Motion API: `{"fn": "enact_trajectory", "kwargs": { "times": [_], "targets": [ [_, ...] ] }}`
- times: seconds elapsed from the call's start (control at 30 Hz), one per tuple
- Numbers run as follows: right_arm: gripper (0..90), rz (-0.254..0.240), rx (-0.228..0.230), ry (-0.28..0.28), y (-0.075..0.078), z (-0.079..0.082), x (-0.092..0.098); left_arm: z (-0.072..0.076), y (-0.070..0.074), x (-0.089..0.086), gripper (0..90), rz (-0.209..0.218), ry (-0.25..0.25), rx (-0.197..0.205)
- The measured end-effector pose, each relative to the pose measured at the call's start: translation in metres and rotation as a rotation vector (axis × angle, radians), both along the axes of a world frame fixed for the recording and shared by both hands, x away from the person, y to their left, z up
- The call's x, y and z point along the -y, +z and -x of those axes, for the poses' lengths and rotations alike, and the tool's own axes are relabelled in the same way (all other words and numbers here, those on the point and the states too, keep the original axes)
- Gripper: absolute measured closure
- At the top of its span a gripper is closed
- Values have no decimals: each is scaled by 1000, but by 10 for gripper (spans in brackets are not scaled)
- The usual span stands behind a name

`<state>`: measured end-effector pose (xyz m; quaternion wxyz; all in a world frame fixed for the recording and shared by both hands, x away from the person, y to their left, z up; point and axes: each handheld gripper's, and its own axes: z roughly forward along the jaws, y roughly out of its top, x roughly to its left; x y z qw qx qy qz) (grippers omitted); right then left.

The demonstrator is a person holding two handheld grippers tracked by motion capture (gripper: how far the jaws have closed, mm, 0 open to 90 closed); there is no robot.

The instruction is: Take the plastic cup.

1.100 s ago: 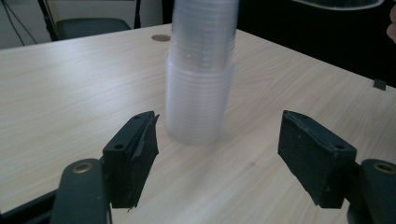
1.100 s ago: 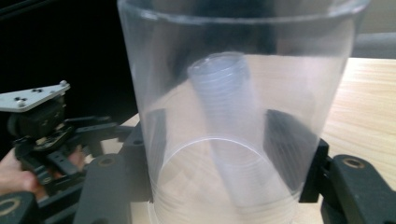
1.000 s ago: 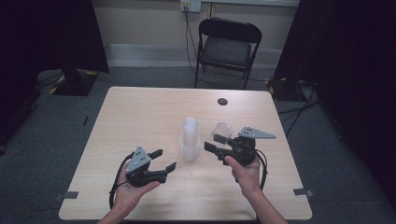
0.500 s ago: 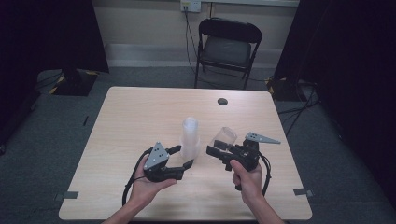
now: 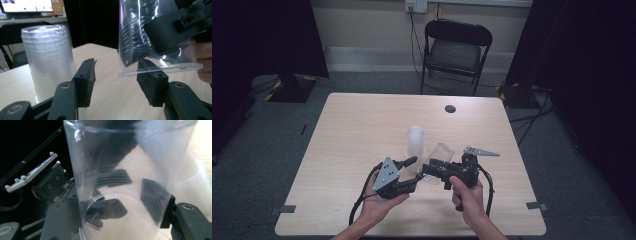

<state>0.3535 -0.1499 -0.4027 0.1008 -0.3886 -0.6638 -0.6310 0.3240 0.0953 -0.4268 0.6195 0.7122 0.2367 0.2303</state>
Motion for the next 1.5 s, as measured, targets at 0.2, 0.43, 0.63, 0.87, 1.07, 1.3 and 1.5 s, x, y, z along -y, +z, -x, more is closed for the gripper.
{"fn": "enact_trajectory", "kwargs": {
  "times": [0.2, 0.43, 0.63, 0.87, 1.07, 1.3, 1.5],
  "targets": [
    [403, -38, -40, 39, -1, 1, -7, 4, -7, 3, 541, 18, 16, 33],
    [400, -55, -82, 47, -4, 2, -10, 8, -9, 5, 560, 22, 22, 75],
    [390, -59, -137, 71, -9, 2, -18, 9, -8, 6, 575, 28, 26, 109],
    [382, -61, -165, 68, -11, 3, -22, 14, -8, 9, 653, -41, 33, 177],
    [292, -74, -173, 70, -13, 3, -25, 11, -6, 6, 793, -26, 24, 163],
    [166, -32, -185, 64, -16, 2, -25, 10, -8, 4, 858, -20, 12, 86],
    [148, -35, -156, 33, -15, 2, -20, 7, -8, 0, 860, 8, 18, 77]
  ]
}}
